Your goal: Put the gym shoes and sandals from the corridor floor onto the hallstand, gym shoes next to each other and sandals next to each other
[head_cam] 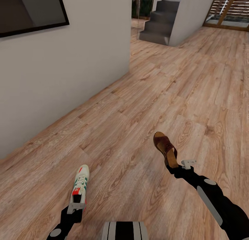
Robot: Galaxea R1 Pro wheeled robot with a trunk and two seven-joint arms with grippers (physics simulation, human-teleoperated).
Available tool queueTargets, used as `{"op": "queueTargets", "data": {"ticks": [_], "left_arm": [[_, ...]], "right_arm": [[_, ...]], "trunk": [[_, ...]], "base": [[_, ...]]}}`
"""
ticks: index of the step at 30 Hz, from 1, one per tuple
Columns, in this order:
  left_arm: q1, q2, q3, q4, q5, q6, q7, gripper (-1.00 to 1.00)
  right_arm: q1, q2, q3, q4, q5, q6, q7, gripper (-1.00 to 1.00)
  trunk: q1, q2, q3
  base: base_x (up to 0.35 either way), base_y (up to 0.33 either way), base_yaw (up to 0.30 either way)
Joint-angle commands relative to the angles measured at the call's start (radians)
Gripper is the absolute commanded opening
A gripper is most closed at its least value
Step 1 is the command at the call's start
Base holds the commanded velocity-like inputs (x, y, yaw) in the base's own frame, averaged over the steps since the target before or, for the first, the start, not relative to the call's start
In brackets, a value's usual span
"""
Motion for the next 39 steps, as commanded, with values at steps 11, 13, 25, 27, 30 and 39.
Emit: {"op": "queueTargets", "data": {"ticks": [11,13,25,27,30,39], "left_arm": [[0.000,-0.002,0.008,-0.003,-0.006,-0.004,-0.008,-1.00],[-0.001,-0.002,0.008,-0.005,-0.006,-0.004,-0.008,-1.00],[0.021,0.010,0.015,-0.106,-0.005,-0.002,-0.007,-1.00],[0.036,0.012,0.016,-0.110,-0.004,-0.002,-0.006,-1.00],[0.051,0.015,0.016,-0.131,-0.005,-0.001,-0.007,-1.00],[0.078,0.021,0.016,-0.169,-0.006,0.001,-0.007,-1.00]], "right_arm": [[0.001,-0.003,0.000,0.000,-0.008,-0.028,0.001,-1.00],[0.001,-0.003,0.000,0.000,-0.008,-0.038,0.001,-1.00],[0.001,0.000,0.003,-0.010,0.046,-0.048,0.000,-1.00],[0.001,0.001,0.003,-0.016,0.053,-0.048,0.000,-1.00],[0.001,0.002,0.004,-0.022,0.057,-0.048,-0.001,-1.00],[0.002,-0.002,-0.001,-0.034,0.065,-0.048,-0.004,-1.00]], "trunk": [[-0.005,0.002,0.042],[-0.006,0.003,0.050],[-0.011,0.006,0.103],[-0.012,0.006,0.114],[-0.014,0.007,0.130],[-0.018,0.009,0.179]], "base": [[0.000,0.000,0.000],[0.000,0.000,0.000],[0.000,0.000,0.000],[0.000,0.000,0.000],[0.000,0.000,0.000],[0.000,0.000,0.000]]}}
